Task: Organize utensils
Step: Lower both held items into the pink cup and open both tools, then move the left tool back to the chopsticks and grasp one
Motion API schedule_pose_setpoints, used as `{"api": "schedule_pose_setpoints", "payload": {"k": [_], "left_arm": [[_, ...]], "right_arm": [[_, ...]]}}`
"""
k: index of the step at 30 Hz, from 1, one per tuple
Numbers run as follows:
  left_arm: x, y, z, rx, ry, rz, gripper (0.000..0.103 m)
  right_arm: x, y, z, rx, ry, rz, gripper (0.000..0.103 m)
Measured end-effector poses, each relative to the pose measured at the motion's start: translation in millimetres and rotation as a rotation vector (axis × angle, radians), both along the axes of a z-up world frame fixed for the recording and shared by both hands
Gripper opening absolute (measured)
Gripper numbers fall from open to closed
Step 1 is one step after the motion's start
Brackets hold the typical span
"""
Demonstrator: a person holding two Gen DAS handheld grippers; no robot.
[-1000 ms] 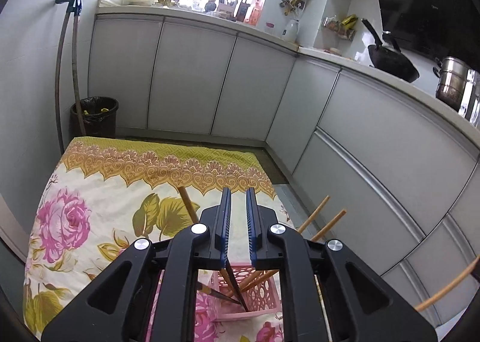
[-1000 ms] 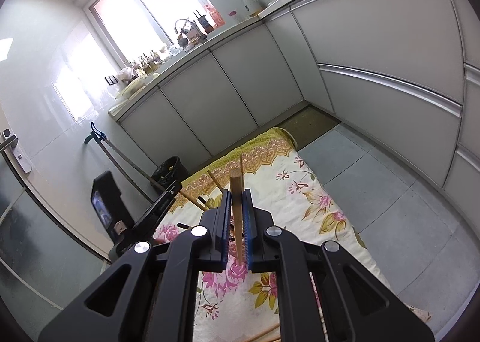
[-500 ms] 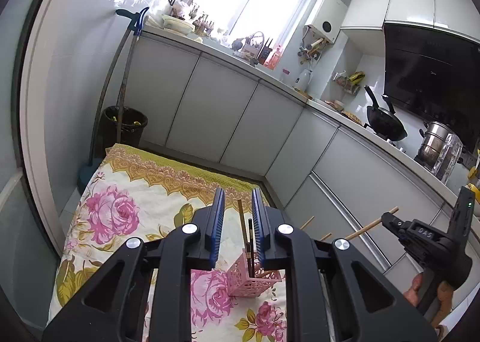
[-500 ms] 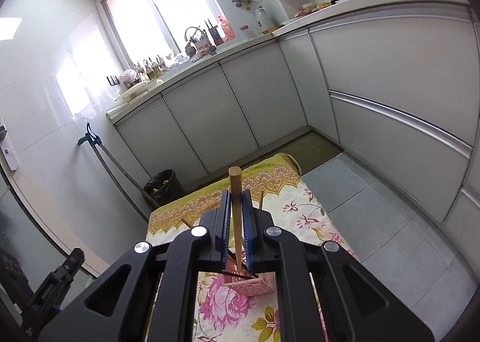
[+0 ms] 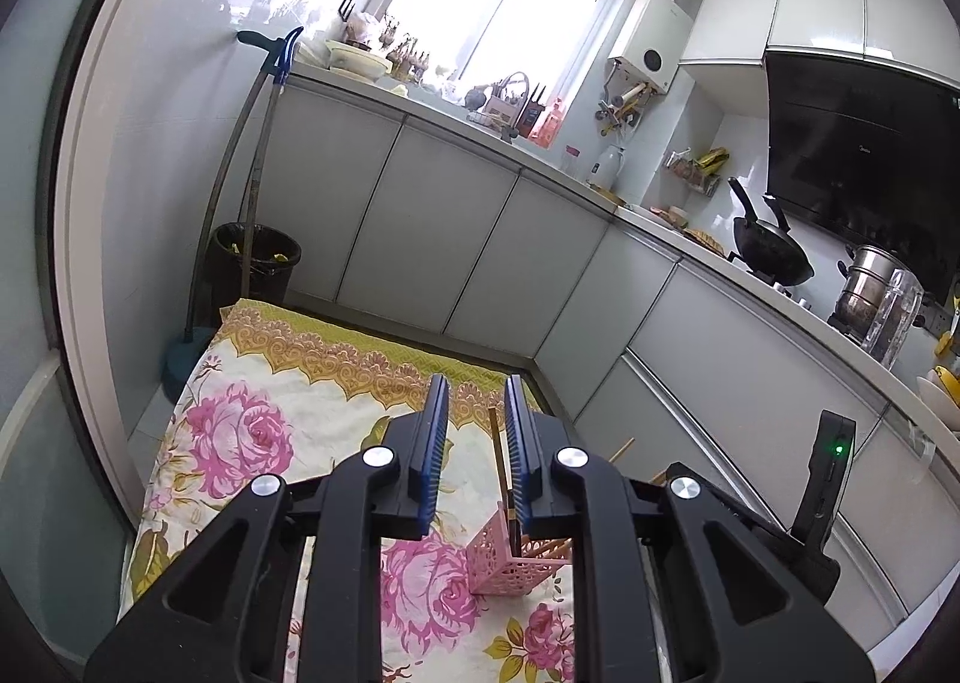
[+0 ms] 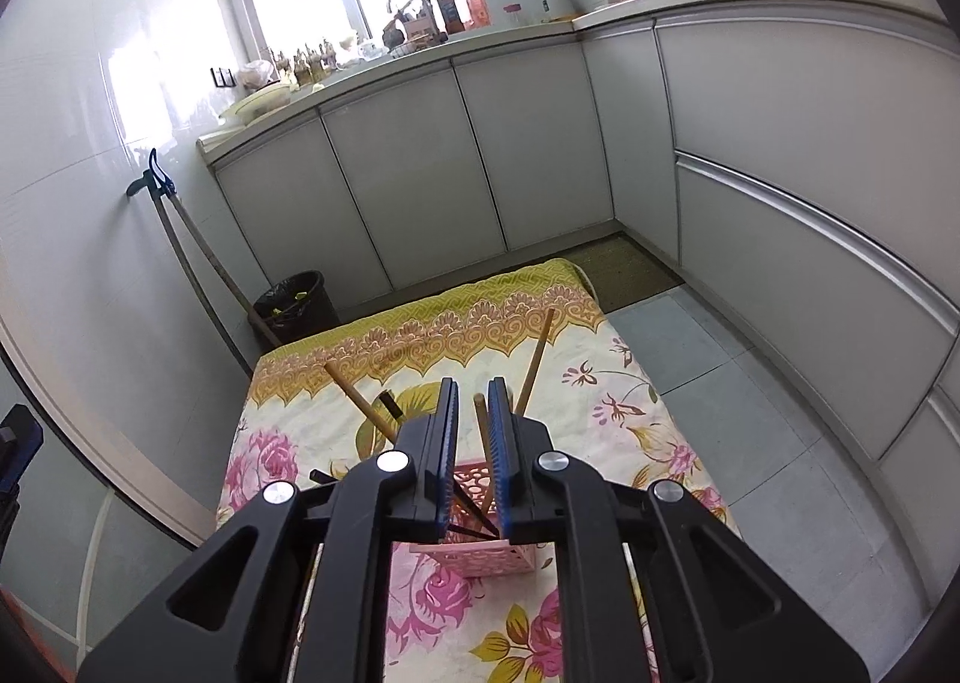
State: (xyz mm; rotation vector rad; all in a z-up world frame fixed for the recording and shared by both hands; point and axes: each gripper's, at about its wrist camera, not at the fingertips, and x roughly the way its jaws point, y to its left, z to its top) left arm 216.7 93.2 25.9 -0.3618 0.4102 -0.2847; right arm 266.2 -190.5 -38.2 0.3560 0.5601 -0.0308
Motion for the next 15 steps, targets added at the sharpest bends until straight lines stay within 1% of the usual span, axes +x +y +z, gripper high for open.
{"api": "schedule_pose_setpoints", "payload": {"k": [1, 2, 3, 4, 5, 6, 7, 8, 9, 10, 11, 12, 13, 14, 15], "left_arm": [[-0.6, 0.8, 0.1, 0.001, 0.0, 0.001, 0.02], [-1.2, 0.9, 0.2, 0.003, -0.001, 0.001, 0.021], [-1.8, 1.0, 0.1, 0.002, 0.0, 0.0, 0.021], [-1.7, 1.3, 0.2, 0.0, 0.002, -0.003, 0.023], [-2.1, 1.0, 0.6, 0.002, 0.002, -0.006, 0.024], [-2.6, 0.4, 0.7, 0.005, 0.002, -0.008, 0.025], [-3.2, -0.6, 0.8, 0.009, 0.004, -0.011, 0.029], [-4.0, -1.4, 0.4, 0.013, 0.005, -0.015, 0.032], [-4.9, -2.1, 0.2, 0.016, 0.007, -0.016, 0.038], [-5.8, -3.4, 0.0, 0.02, 0.009, -0.016, 0.049], [-7.1, -4.8, -0.3, 0.027, 0.01, -0.015, 0.057], [-8.8, -6.3, -0.8, 0.033, 0.011, -0.014, 0.073], [-11.4, -7.9, -1.2, 0.038, 0.005, -0.012, 0.083], [-13.9, -9.7, -1.6, 0.045, 0.0, -0.013, 0.087], [-15.2, -13.2, -2.4, 0.064, 0.003, -0.021, 0.095]], "right_arm": [[-2.8, -0.5, 1.9, 0.007, -0.011, -0.004, 0.025], [-7.2, -1.9, 4.9, 0.017, -0.029, -0.011, 0.031], [-11.5, -3.3, 8.2, 0.031, -0.048, -0.017, 0.042], [-16.4, -5.7, 11.9, 0.044, -0.064, -0.022, 0.048], [-20.8, -7.6, 15.9, 0.05, -0.074, -0.027, 0.048], [-25.6, -9.0, 19.4, 0.056, -0.084, -0.031, 0.051], [-31.5, -11.2, 22.1, 0.064, -0.097, -0.037, 0.059], [-38.8, -13.8, 24.3, 0.076, -0.114, -0.046, 0.065], [-47.8, -16.7, 25.9, 0.089, -0.134, -0.06, 0.076], [-57.0, -19.9, 27.5, 0.101, -0.154, -0.078, 0.085], [-66.7, -23.2, 28.0, 0.112, -0.17, -0.094, 0.088], [-77.4, -26.5, 27.2, 0.125, -0.181, -0.105, 0.093], [-87.3, -30.2, 25.5, 0.139, -0.186, -0.115, 0.095], [-96.5, -33.4, 23.1, 0.148, -0.182, -0.127, 0.096], [-106.2, -37.3, 18.8, 0.155, -0.165, -0.136, 0.096]]}}
